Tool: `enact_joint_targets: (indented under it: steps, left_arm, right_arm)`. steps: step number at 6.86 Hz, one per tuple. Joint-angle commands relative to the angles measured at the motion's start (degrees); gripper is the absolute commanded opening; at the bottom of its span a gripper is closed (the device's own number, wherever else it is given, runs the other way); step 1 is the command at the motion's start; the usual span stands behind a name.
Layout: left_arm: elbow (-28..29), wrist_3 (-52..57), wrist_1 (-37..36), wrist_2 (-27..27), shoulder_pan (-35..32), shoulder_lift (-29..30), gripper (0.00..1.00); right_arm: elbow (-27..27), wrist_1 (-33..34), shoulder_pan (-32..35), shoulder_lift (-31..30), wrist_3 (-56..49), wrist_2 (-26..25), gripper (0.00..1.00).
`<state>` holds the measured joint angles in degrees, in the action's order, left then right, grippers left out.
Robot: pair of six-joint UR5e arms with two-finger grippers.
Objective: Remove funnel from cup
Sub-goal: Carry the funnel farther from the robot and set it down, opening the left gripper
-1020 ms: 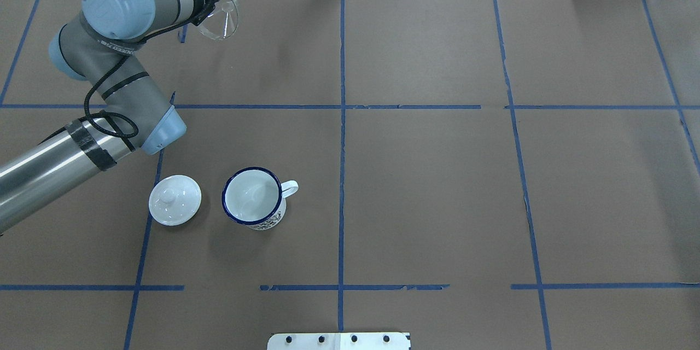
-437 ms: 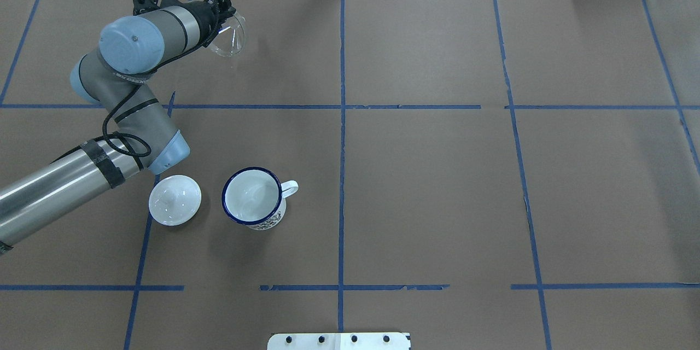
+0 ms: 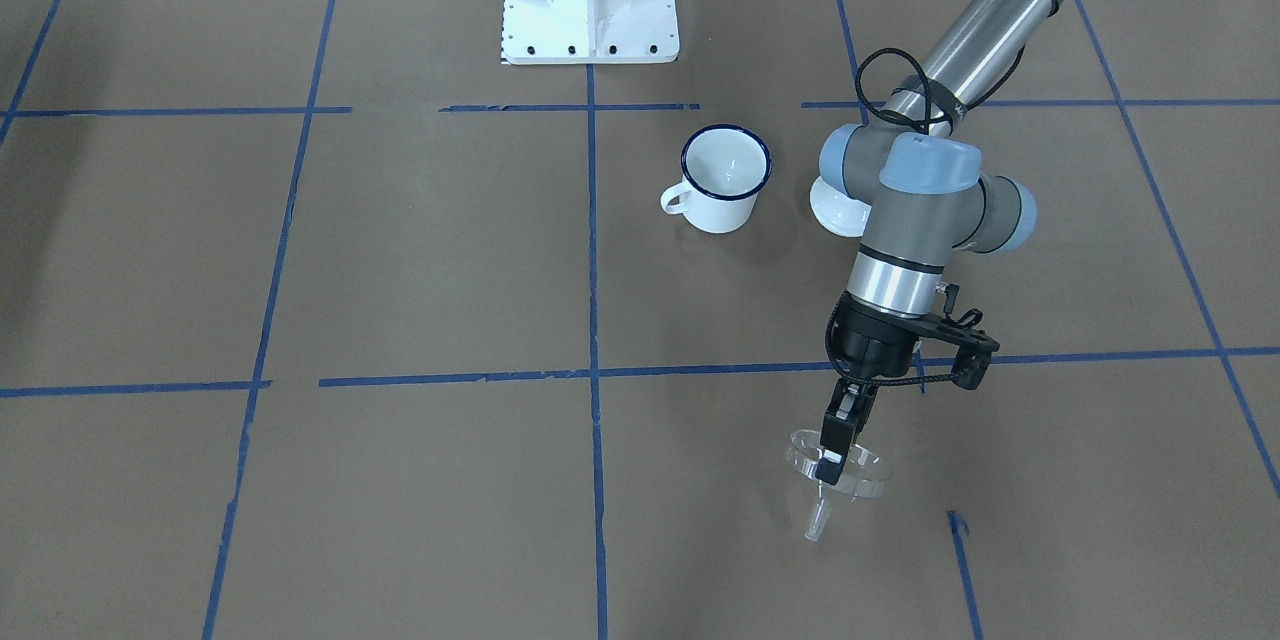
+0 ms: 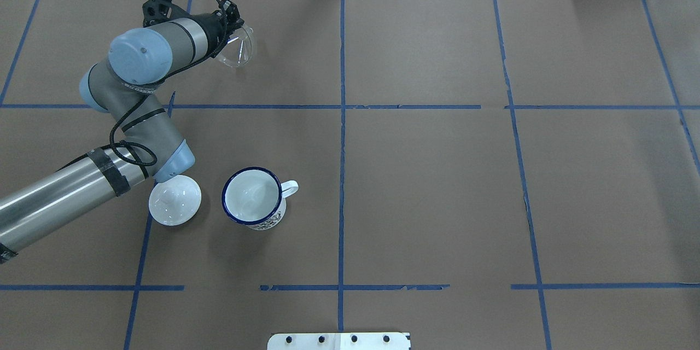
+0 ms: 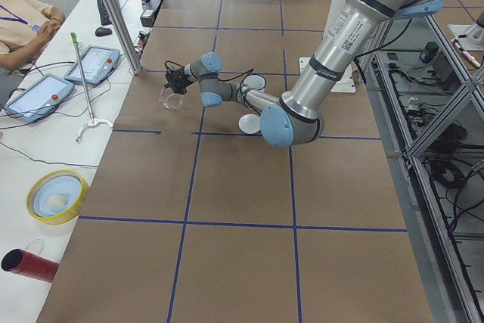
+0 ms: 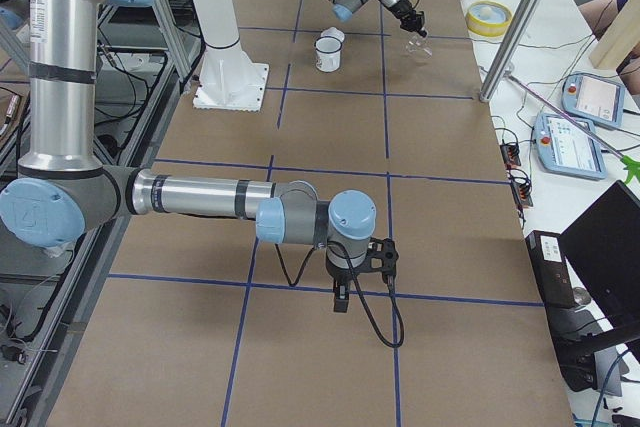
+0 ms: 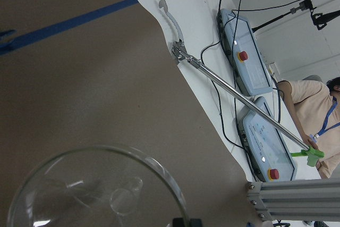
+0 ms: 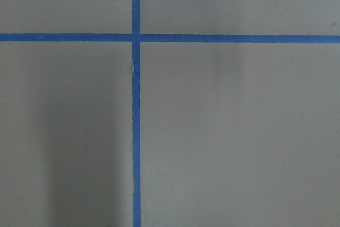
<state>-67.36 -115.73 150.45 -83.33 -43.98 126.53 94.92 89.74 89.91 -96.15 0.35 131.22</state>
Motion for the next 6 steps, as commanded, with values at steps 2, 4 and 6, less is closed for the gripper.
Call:
enact_joint_targets:
  steps: [2,4,6]
  left_arm:
    - [-0.3,1.0,-0.1,-0.2,0.1,-0.2,0.77]
    - [-7.4,8.5,-5.3,-5.0,0.1,-4.8,0.92]
    - [-18.2,15.1,-21.5,-11.8,-0.2,-6.5,0.91]
  right_arm:
    - [0.0,0.0,0.0,0.0,0.0,0.0,1.0]
    - [0.0,0.0,0.0,0.0,0.0,0.0,1.0]
    - [0.0,0.0,0.0,0.0,0.0,0.0,1.0]
